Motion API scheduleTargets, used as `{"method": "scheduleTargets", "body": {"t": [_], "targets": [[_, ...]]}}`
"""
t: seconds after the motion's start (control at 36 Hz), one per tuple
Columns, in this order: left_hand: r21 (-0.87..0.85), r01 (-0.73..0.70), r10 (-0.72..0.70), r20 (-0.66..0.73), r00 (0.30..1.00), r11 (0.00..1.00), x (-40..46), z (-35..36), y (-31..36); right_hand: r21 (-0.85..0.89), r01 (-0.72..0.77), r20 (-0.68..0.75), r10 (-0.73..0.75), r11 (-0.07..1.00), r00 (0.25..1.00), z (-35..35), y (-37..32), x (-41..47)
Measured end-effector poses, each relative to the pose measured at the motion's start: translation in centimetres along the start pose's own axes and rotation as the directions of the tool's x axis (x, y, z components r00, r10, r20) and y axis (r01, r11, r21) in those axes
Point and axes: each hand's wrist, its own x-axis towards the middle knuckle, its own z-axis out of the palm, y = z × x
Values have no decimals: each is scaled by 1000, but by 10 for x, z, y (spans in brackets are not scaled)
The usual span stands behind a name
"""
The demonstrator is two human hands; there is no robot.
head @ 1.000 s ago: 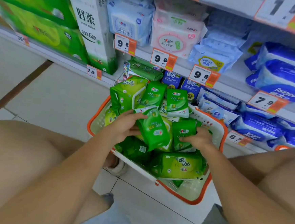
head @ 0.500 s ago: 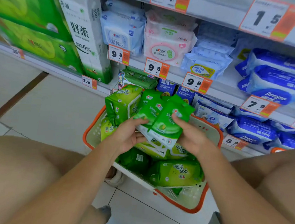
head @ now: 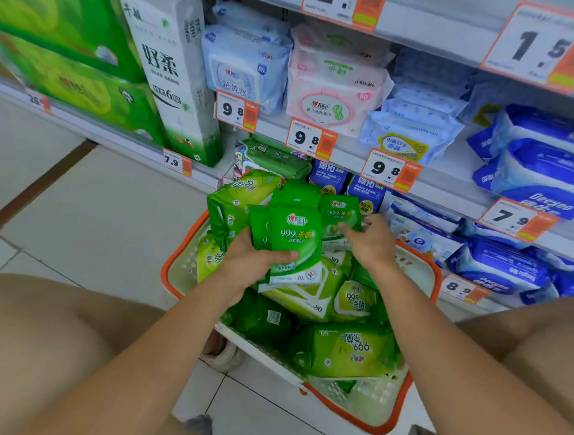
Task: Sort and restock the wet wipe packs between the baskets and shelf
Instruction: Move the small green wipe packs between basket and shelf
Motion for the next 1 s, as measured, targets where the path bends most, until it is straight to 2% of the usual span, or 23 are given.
{"method": "scheduleTargets", "body": {"t": [0.08, 0.14, 0.22, 0.33, 0.44, 0.5, 0.58, 0.67, 0.72, 0.78, 0.86, 0.92, 1.0], "targets": [[3, -19, 19, -57, 998, 1000, 2, -3, -1, 14, -43, 23, 43, 999, 999, 14, 10, 11], [6, -26, 27, -75, 997, 1000, 1, -6, -2, 83, -149, 35, 147, 985, 989, 21, 21, 17], [-9, -38, 37, -111, 993, 999, -2, -9, -3, 235, -353, 220, 304, 906, 927, 27, 37, 14], [-33, -22, 16, -166, 986, 999, -1, -13, -7, 287, -416, 184, 376, 863, 908, 14, 45, 6], [-51, 0, -10, -198, 980, 999, 4, -18, -9, 247, -515, 262, 455, 821, 851, -4, 51, -6], [-47, 15, -24, -200, 980, 999, 6, -18, -8, 242, -480, 213, 437, 843, 874, -5, 50, -10], [-34, 19, -26, -211, 977, 999, 7, -16, -8, 184, -315, 73, 307, 931, 949, 1, 40, -9], [-37, 1, -8, -207, 978, 999, 6, -10, -8, 174, -260, 140, 237, 950, 961, 10, 23, -11], [-36, -6, -1, -202, 979, 999, 5, -8, -7, 166, -234, 116, 216, 958, 969, 17, 20, -9], [-34, -8, 1, -189, 982, 999, 4, -9, -8, 166, -224, 121, 206, 960, 971, 21, 23, -7], [-38, -5, -1, -158, 987, 999, 4, -12, -11, 309, -301, 189, 251, 902, 949, 17, 31, -3], [-46, -6, -1, -150, 989, 999, 4, -14, -11, 387, -314, 180, 263, 867, 948, 11, 37, -2], [-88, -14, 1, -142, 990, 996, 5, -15, -10, 434, -350, 217, 281, 830, 935, 3, 44, -4]]}}
